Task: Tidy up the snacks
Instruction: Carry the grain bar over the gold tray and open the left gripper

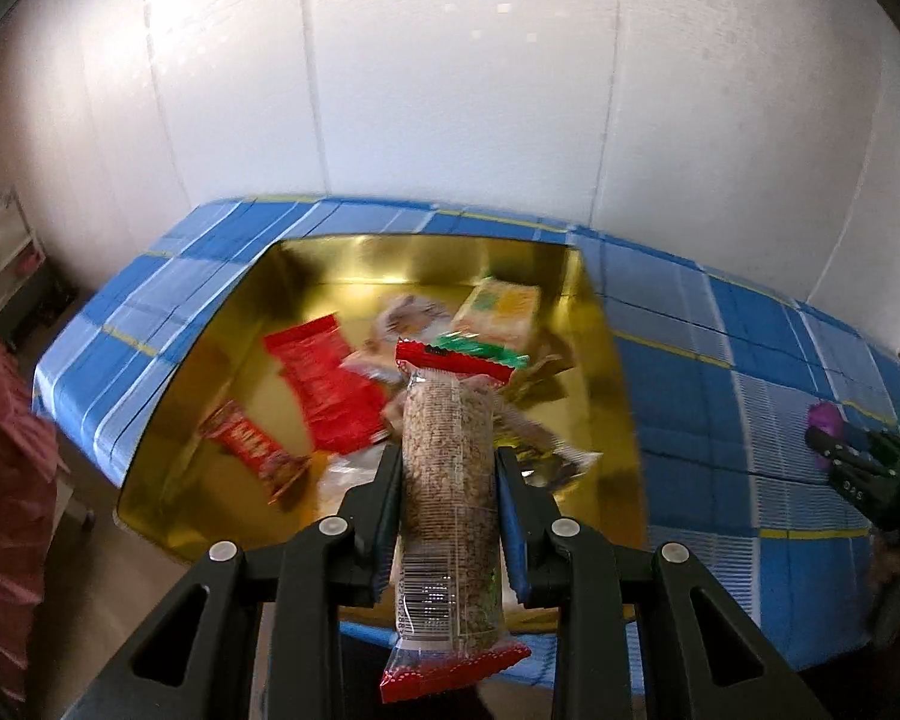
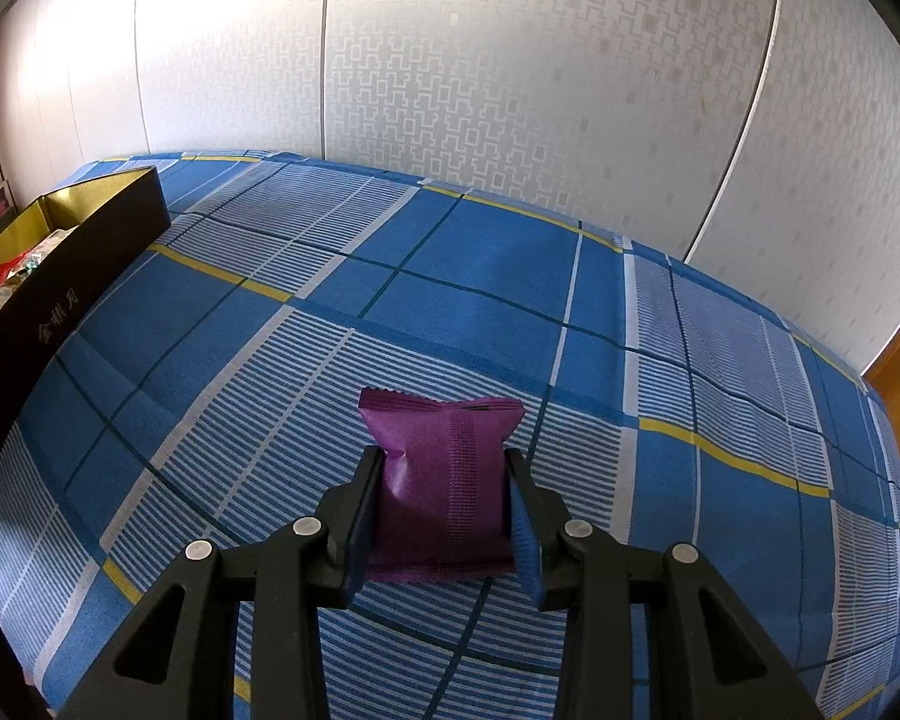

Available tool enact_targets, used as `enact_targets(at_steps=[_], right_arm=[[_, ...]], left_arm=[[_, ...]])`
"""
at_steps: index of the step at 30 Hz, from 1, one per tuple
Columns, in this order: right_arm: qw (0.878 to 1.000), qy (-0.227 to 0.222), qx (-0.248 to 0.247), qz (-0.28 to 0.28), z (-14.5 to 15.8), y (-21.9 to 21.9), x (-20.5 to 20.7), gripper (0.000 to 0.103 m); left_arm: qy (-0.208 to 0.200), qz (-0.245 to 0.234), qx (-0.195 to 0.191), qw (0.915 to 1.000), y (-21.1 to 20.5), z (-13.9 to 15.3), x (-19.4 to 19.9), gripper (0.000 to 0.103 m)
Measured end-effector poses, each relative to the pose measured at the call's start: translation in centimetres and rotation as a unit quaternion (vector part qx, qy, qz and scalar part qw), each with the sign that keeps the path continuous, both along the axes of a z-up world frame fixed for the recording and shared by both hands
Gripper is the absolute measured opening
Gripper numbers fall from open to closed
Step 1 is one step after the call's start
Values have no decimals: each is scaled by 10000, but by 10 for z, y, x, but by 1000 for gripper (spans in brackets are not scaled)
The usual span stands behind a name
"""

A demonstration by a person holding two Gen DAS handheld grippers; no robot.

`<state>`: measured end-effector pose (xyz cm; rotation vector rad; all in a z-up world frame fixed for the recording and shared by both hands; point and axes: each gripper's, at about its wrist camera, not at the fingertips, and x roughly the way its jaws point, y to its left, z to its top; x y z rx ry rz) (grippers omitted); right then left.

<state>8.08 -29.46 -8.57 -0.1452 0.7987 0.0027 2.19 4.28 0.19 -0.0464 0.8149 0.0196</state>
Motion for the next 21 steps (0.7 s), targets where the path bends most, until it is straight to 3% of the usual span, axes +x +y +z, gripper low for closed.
enact_targets(at_steps=[9, 16, 21], right_arm=[[10000, -1, 21, -2, 0, 0, 0, 38], [10000, 1, 44, -4, 0, -1, 0, 38], [10000, 0, 46, -6, 0, -1, 0, 39]], left_arm=[[57, 1134, -658, 9913, 99, 3, -14, 29], [64, 934, -917, 9914, 94, 0, 1, 29], [39, 649, -755, 9950, 74, -4, 37, 30]])
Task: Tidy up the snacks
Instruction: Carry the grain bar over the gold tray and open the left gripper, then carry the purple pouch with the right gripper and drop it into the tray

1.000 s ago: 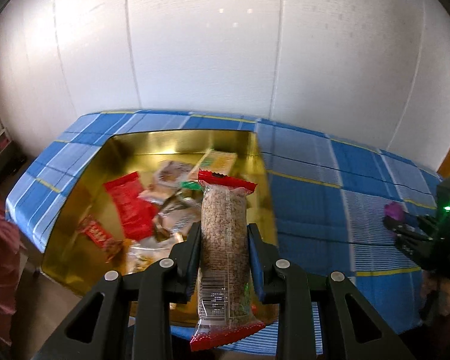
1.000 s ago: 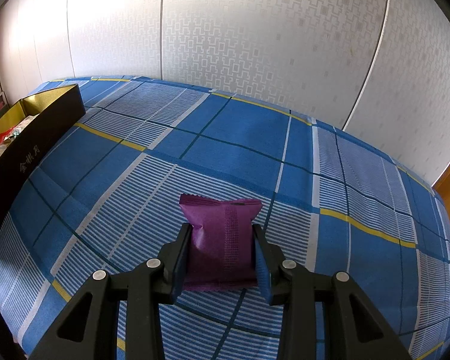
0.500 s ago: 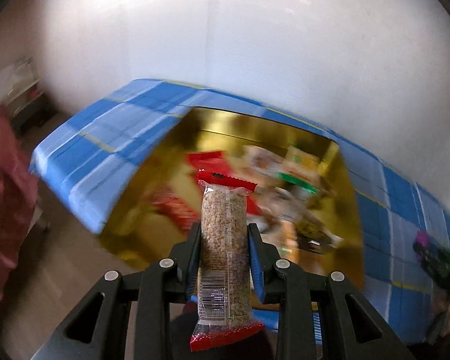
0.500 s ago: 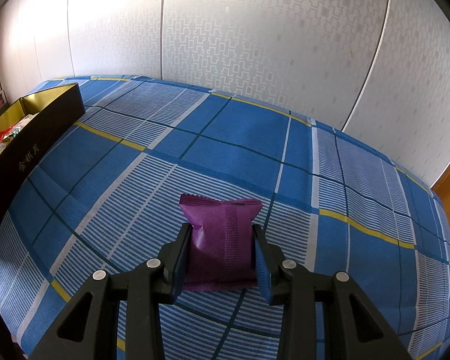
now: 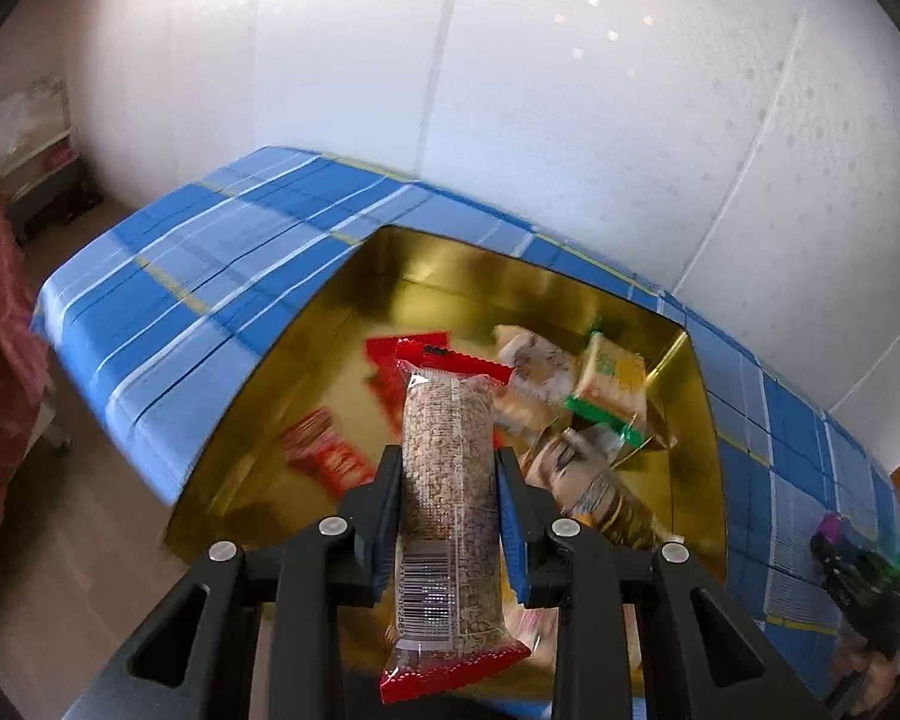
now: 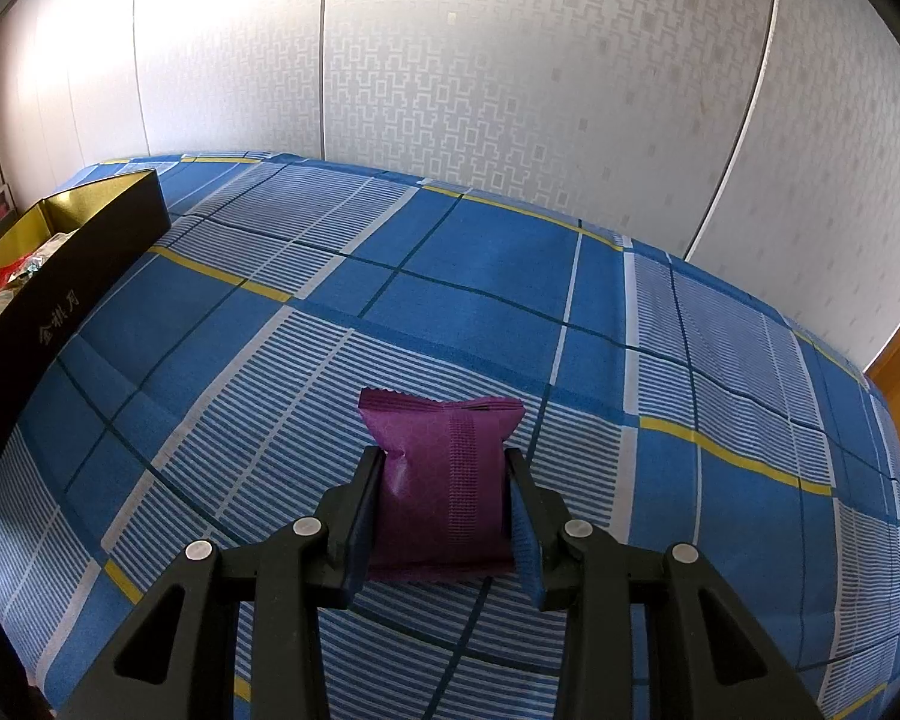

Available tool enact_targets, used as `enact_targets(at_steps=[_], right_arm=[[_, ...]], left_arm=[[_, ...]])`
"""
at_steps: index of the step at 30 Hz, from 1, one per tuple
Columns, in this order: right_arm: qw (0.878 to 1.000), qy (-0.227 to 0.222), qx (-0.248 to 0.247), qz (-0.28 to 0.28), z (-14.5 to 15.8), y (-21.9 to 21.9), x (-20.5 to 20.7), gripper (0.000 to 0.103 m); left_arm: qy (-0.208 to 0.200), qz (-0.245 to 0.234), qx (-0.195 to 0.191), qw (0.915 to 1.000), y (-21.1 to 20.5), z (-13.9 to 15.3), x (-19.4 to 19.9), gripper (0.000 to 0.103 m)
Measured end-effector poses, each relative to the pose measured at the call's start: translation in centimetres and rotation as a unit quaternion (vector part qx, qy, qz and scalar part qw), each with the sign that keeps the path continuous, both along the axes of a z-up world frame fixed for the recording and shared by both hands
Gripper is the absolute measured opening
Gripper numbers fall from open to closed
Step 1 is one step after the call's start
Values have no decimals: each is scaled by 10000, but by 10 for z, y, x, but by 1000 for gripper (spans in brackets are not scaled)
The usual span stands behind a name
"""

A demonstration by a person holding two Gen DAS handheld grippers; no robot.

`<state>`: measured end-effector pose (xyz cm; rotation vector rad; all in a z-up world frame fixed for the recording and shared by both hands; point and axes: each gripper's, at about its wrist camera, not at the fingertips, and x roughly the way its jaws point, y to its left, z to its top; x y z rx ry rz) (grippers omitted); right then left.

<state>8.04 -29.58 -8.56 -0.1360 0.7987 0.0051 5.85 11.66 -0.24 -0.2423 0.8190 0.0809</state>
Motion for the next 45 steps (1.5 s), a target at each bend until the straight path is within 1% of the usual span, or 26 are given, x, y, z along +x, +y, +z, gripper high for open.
enact_targets(at_steps=[2, 3, 4, 7, 10, 13, 15, 18, 20, 22, 28, 31, 32, 34, 37, 40, 45], right_arm=[[10000, 0, 1, 0, 0, 0, 0, 39], [10000, 0, 2, -2, 0, 0, 0, 39], [10000, 0, 6, -2, 0, 0, 0, 39], [10000, 1, 11, 0, 0, 0, 0, 39], [10000, 1, 14, -1, 0, 0, 0, 39], [10000, -2, 0, -3, 0, 1, -1, 39], [10000, -5, -15, -3, 0, 0, -1, 39], [10000, -7, -34, -5, 0, 2, -1, 39], [10000, -20, -72, -14, -1, 4, -1, 39], [9999, -26, -128, -23, -1, 5, -2, 39], [9995, -34, -191, -252, 0, 10, -3, 38], [9993, 59, -163, -318, 2, 14, -3, 38], [9994, 111, -126, -300, 2, 17, -3, 38], [9995, 178, -69, -232, 4, 24, -4, 38], [9998, 159, 63, -62, 11, 39, -5, 38], [9992, 85, 329, 198, 25, 58, -7, 38], [9940, -115, 631, 881, 57, 103, -12, 38]], left_arm=[[108, -42, 81, 9999, -3, -7, 13, 30], [196, -112, 62, 9997, -5, -13, 21, 31], [254, -78, 57, 9996, -5, -18, 26, 32], [305, 18, 277, 9992, -6, -24, 28, 32], [266, 43, 420, 9988, -7, -24, 19, 32], [237, 173, 527, 9982, -5, -22, 5, 32], [277, 245, 554, 9978, -4, -22, -4, 32], [304, 317, 701, 9966, -7, -19, -14, 32], [272, 370, 708, 9964, -8, -15, -21, 35], [211, 399, 665, 9968, -9, -10, -27, 37], [-32, 413, 723, 9965, -8, 4, -42, 38], [-146, 422, 790, 9959, -6, 10, -50, 39], [-170, 422, 816, 9956, -6, 11, -51, 40], [-206, 437, 807, 9956, -4, 12, -55, 43], [-230, 465, 768, 9957, -1, 13, -58, 43], [-259, 528, 728, 9956, 4, 13, -60, 43], [-253, 608, 667, 9956, 10, 11, -63, 43]])
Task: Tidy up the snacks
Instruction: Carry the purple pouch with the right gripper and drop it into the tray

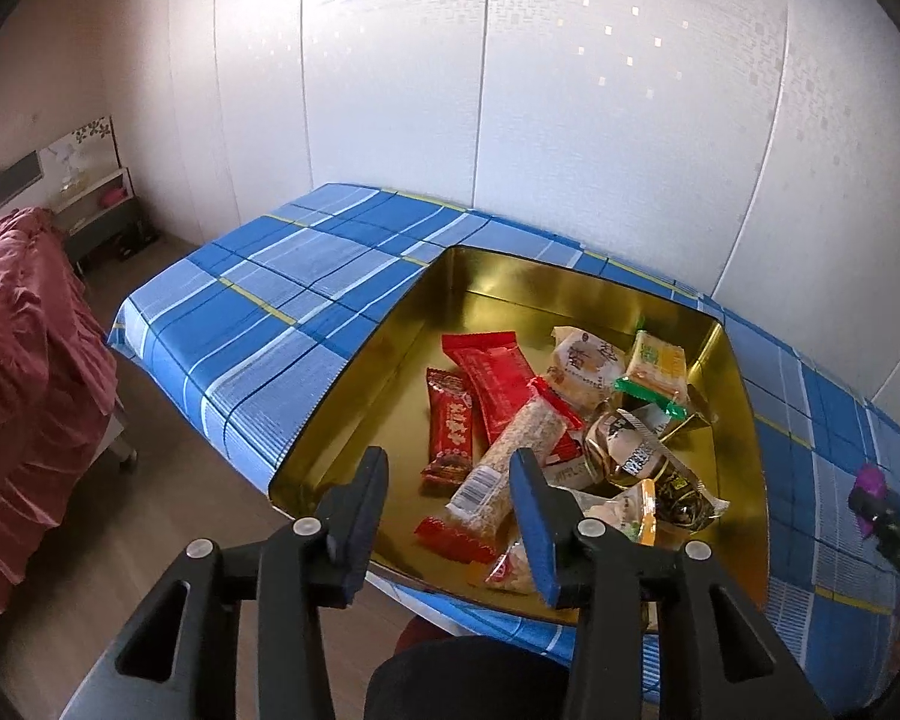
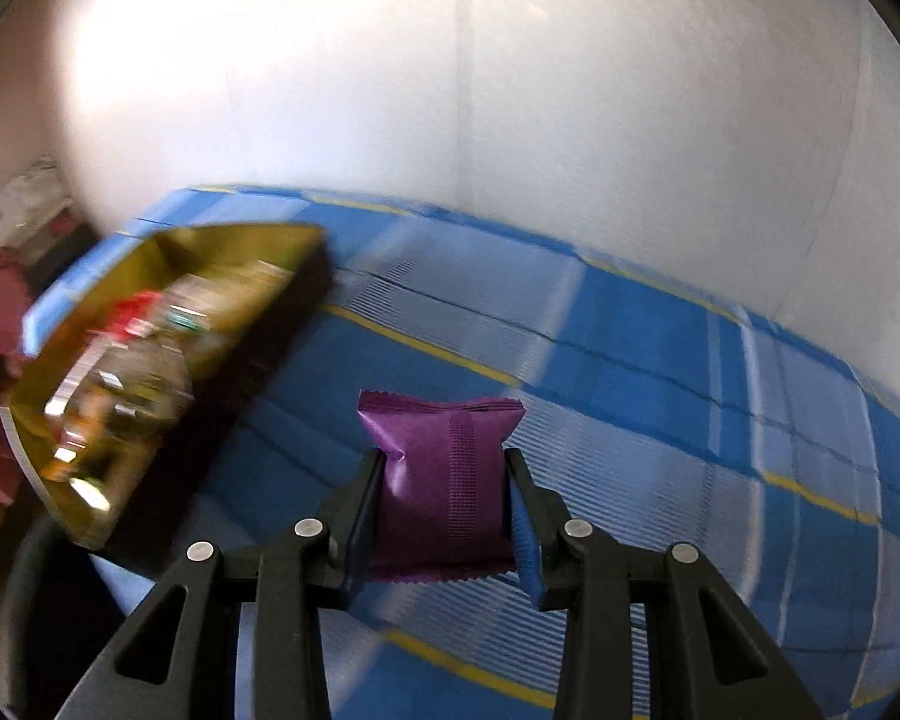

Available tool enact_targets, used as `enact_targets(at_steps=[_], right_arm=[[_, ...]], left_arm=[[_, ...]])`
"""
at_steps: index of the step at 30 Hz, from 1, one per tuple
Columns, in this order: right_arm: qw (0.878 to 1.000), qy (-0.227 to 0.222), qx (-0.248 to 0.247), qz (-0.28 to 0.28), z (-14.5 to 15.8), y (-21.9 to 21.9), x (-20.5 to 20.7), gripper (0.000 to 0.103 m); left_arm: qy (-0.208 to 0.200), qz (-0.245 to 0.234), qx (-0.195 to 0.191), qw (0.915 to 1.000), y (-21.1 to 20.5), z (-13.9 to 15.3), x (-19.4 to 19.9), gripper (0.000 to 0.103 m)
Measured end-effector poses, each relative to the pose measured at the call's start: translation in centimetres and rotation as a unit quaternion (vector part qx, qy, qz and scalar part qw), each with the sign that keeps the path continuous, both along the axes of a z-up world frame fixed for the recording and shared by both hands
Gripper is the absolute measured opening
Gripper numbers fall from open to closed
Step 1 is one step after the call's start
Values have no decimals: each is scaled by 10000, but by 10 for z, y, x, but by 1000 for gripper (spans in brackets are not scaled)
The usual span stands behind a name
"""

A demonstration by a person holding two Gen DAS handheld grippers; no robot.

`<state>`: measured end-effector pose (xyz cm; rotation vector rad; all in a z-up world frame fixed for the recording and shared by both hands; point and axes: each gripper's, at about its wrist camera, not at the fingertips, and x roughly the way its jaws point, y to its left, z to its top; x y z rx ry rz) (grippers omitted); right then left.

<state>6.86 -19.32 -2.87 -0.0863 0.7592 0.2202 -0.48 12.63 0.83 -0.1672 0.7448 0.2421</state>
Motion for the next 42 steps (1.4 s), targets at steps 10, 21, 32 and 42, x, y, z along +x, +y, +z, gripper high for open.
enact_targets(at_steps=[10, 21, 32, 42], right_arm=[[9927, -202, 499, 1081, 46, 84, 7, 38], [9894, 273, 65, 1421, 8, 177, 57, 42], [9889, 460, -507, 1319, -26, 186, 70, 42], [9912, 293, -268, 1262, -13, 175, 53, 44]], left_arm=[[18, 129, -126, 9998, 11, -6, -3, 43], [70, 340, -198, 9992, 26, -15, -1, 43], [148, 295, -140, 9994, 22, -20, 1, 43], [111, 255, -92, 9996, 17, -16, -1, 51]])
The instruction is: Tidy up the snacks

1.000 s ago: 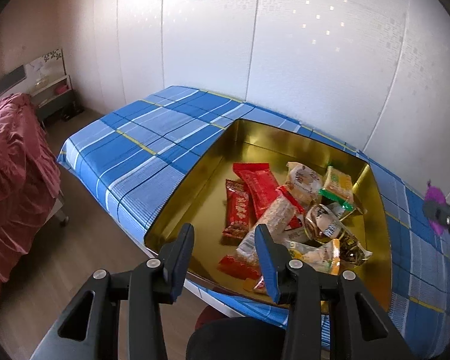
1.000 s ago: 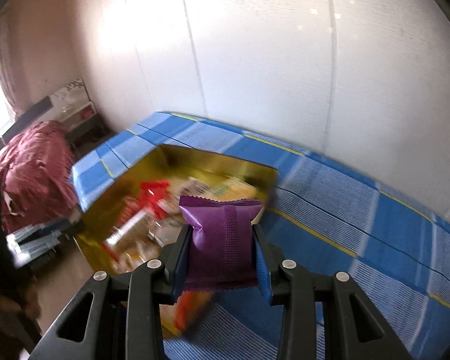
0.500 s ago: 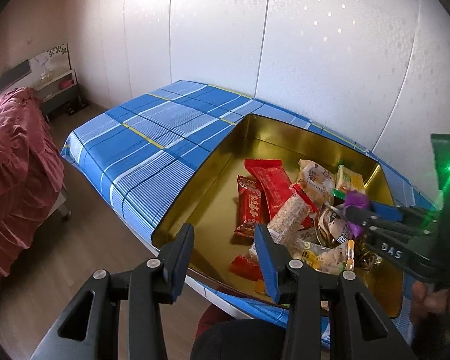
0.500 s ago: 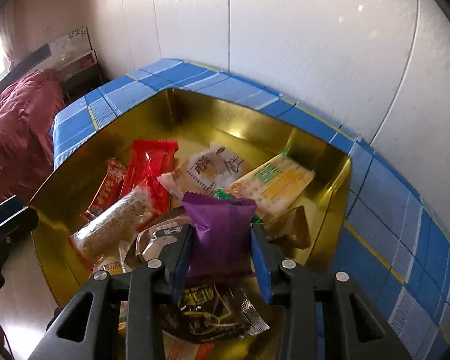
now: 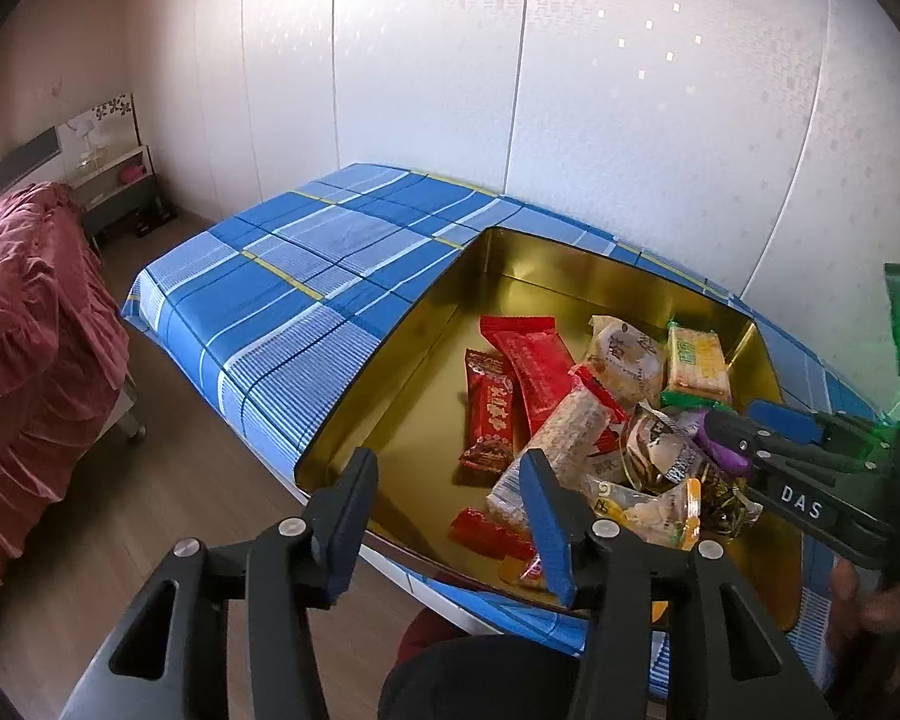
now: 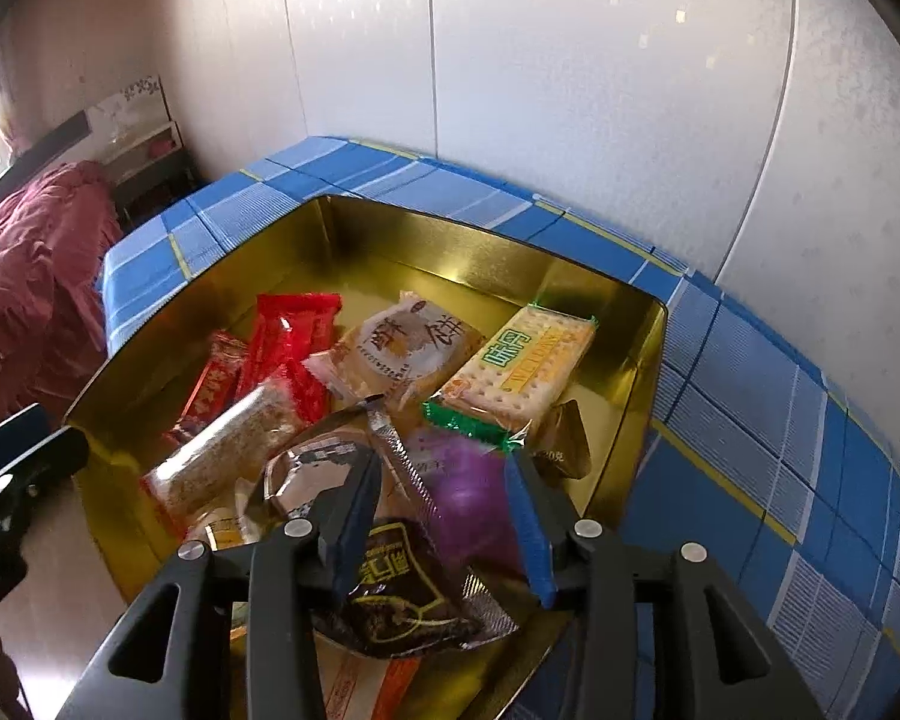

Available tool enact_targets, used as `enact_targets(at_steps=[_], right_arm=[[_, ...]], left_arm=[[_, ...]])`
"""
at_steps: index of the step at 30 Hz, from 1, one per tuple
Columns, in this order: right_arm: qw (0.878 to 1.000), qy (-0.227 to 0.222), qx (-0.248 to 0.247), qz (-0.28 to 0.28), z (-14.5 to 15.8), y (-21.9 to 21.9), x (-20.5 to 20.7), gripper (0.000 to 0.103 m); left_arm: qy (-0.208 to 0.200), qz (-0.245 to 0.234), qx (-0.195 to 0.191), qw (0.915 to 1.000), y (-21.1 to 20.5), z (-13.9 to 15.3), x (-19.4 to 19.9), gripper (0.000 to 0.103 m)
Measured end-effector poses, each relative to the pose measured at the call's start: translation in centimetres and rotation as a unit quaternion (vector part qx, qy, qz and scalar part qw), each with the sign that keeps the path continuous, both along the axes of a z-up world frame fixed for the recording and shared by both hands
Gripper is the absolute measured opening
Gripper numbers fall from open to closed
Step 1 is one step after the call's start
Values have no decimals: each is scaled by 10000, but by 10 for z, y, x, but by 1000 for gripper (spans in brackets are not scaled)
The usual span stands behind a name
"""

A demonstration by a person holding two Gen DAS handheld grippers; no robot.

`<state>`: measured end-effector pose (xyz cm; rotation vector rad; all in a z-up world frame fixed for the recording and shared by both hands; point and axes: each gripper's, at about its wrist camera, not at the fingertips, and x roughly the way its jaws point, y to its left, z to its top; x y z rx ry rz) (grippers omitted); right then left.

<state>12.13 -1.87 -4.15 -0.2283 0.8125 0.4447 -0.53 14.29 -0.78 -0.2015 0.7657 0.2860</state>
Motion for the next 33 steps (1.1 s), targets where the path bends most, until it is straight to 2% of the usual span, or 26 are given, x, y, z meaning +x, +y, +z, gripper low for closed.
enact_targets(at_steps=[7, 13, 19, 21, 33], right_arm=[[9997, -203, 117, -117, 7, -7, -17, 44], [9961, -577, 381, -544, 20, -24, -41, 45], [9888, -928, 518, -1051, 27, -49, -73, 48], [9868, -977, 537, -1176, 26, -57, -82, 49], [9841, -1059, 500, -1333, 20, -70, -106, 49]], left_arm=[[-58, -26, 99, 9999, -8, 5, -3, 56], [-162, -127, 247, 9995, -19, 11, -8, 57], [-370, -242, 394, 9982, -37, 18, -18, 63], [-462, -288, 432, 9976, -44, 21, -23, 69], [-626, -536, 575, 9949, -72, 27, -38, 82]])
